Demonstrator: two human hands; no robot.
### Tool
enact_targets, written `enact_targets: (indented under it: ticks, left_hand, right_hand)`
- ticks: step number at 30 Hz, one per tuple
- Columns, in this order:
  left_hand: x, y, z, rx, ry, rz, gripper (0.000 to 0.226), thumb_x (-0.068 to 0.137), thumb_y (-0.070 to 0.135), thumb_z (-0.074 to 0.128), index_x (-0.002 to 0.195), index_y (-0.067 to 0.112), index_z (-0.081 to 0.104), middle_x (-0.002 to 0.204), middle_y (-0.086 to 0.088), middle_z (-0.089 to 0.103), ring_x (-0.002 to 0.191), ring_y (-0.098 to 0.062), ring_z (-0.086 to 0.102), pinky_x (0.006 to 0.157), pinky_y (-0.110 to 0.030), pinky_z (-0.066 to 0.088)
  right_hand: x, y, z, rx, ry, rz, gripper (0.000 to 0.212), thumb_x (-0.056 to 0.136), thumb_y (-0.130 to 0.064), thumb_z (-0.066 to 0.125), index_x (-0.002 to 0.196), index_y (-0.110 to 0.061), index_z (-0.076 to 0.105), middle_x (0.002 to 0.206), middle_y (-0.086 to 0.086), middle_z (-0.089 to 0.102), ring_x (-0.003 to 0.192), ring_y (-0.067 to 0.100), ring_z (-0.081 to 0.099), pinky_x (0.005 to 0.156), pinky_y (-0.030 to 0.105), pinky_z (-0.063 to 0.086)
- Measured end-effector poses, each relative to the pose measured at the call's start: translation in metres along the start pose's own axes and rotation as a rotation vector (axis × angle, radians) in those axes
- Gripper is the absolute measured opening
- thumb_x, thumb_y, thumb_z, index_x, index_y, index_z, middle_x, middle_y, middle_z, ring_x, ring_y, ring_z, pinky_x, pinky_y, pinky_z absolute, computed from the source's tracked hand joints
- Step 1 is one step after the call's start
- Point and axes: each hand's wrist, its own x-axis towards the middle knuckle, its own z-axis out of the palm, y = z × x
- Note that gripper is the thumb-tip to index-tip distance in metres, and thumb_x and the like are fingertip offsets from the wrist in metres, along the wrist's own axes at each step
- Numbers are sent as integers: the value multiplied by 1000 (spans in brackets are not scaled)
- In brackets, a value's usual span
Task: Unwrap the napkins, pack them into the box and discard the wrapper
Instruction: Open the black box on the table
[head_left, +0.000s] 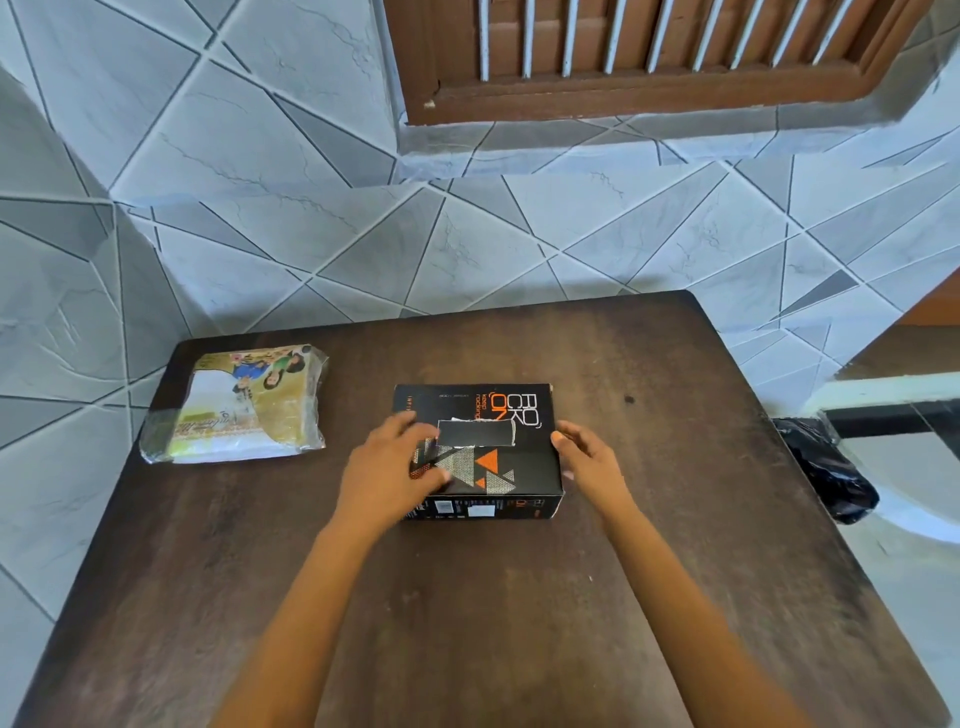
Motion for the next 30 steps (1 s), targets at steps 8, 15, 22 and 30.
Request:
enact_targets:
  ticks: [8,15,22,30]
  left_hand:
    - [-1,-3,12,-44,-121,60,66,79,55,59,137,43,32,158,8,2,145,-10,-4,108,-47,31]
    - [-7,-4,15,0,-112,56,73,76,54,62,139,43,27,158,7,-1,145,-12,-5,106,-49,34]
    - [-8,-7,17,-30,-91,64,72,75,55,63,138,43,29,158,8,1,145,-11,-4,108,-48,32]
    - [-5,-7,18,-35,-96,58,72,75,54,64,137,43,30,158,8,2,145,-11,-4,109,-50,30]
  right_hand:
    - [1,2,-18,108,-196,74,40,91,-18,54,131,-16,50,111,2,66,98,14,62,88,30,48]
    - [4,0,-22,105,-238,93,40,91,-6,51,130,-12,49,129,7,58,120,24,54,108,44,39]
    - [4,-14,-26,-12,-263,50,39,89,1,51,127,-9,52,126,7,60,103,21,63,91,29,51]
    - [10,-24,-29,-140,-320,14,42,88,0,53,129,-6,49,130,10,57,109,14,57,73,4,47]
